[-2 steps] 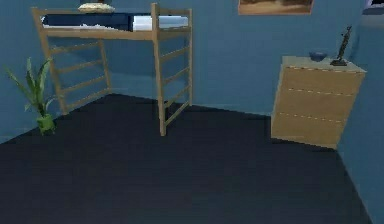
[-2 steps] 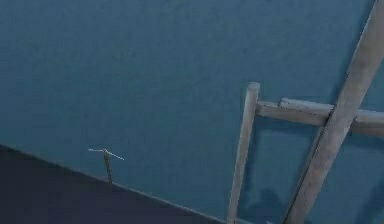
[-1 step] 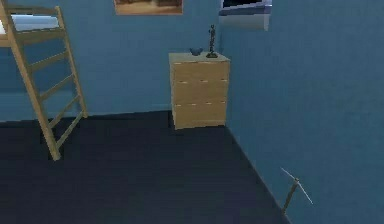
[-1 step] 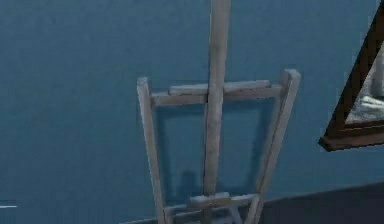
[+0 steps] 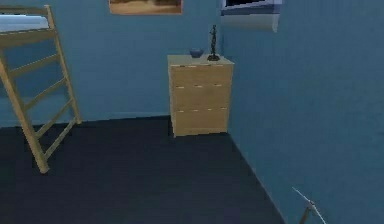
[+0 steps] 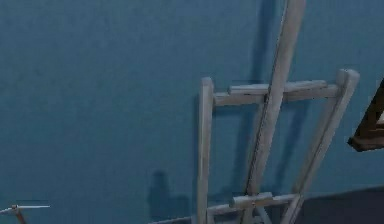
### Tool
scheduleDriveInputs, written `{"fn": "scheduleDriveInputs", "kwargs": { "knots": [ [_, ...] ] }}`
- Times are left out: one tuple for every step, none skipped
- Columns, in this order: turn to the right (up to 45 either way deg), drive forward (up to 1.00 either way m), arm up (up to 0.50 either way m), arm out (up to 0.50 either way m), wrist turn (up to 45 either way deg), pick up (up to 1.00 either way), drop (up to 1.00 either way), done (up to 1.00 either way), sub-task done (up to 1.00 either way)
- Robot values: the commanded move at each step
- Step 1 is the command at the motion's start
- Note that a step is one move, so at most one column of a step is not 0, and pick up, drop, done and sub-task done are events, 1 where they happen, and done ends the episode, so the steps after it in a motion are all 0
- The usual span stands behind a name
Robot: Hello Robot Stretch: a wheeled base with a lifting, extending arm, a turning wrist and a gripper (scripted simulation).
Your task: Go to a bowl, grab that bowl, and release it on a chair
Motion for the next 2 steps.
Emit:
{"fn": "scheduleDriveInputs", "kwargs": {
  "knots": [
    [-9.0,0.00,0.00,0.00,0.0,0.00,0.00,0.00,0.00],
    [0.0,0.15,0.00,0.00,0.0,0.00,0.00,0.00,0.00]
  ]
}}
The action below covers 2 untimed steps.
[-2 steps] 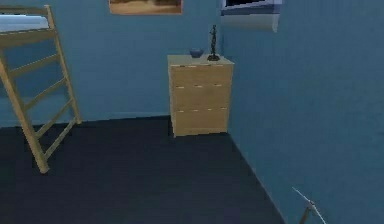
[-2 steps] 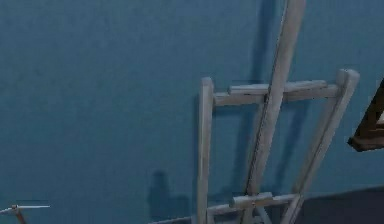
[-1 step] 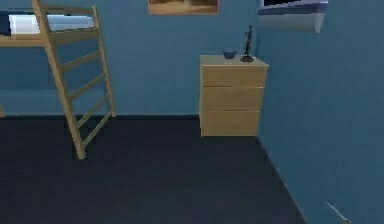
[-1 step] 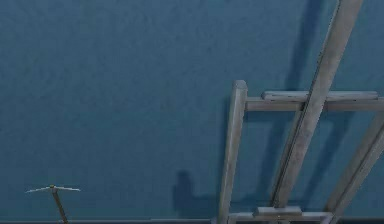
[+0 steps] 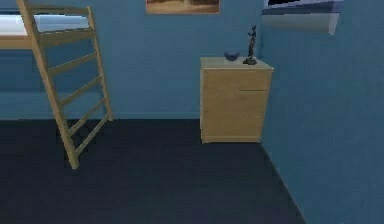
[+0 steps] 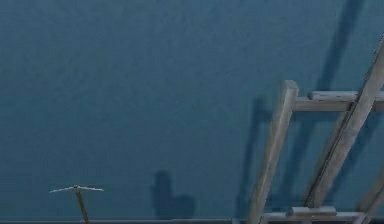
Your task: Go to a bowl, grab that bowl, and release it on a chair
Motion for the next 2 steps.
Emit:
{"fn": "scheduleDriveInputs", "kwargs": {
  "knots": [
    [6.0,0.00,0.00,0.00,0.0,0.00,0.00,0.00,0.00],
    [0.0,1.00,0.00,0.00,0.0,0.00,0.00,0.00,0.00]
  ]
}}
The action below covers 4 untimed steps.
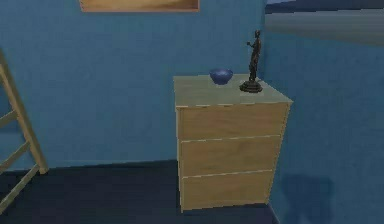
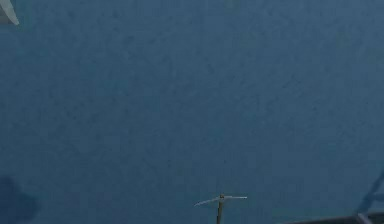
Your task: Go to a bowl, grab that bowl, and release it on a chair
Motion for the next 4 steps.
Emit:
{"fn": "scheduleDriveInputs", "kwargs": {
  "knots": [
    [6.0,0.00,0.00,0.00,0.0,0.00,0.00,0.00,0.00],
    [0.0,0.55,0.00,0.00,0.0,0.00,0.00,0.00,0.00],
    [-45.0,0.00,0.00,0.00,0.0,0.00,0.00,0.00,0.00],
    [-36.0,0.00,0.00,0.00,0.0,0.00,0.00,0.00,0.00]
  ]
}}
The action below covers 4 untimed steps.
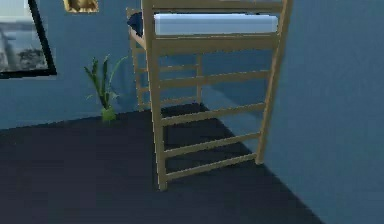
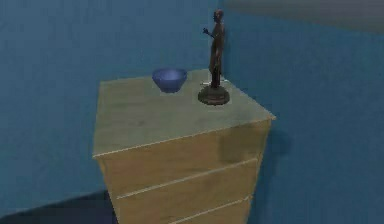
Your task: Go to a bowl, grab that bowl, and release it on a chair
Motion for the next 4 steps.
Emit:
{"fn": "scheduleDriveInputs", "kwargs": {
  "knots": [
    [45.0,0.00,0.00,0.00,0.0,0.00,0.00,0.00,0.00],
    [45.0,0.00,0.00,0.00,0.0,0.00,0.00,0.00,0.00],
    [27.0,0.00,0.00,0.00,0.0,0.00,0.00,0.00,0.00],
    [0.0,0.45,0.00,0.00,0.0,0.00,0.00,0.00,0.00]
  ]
}}
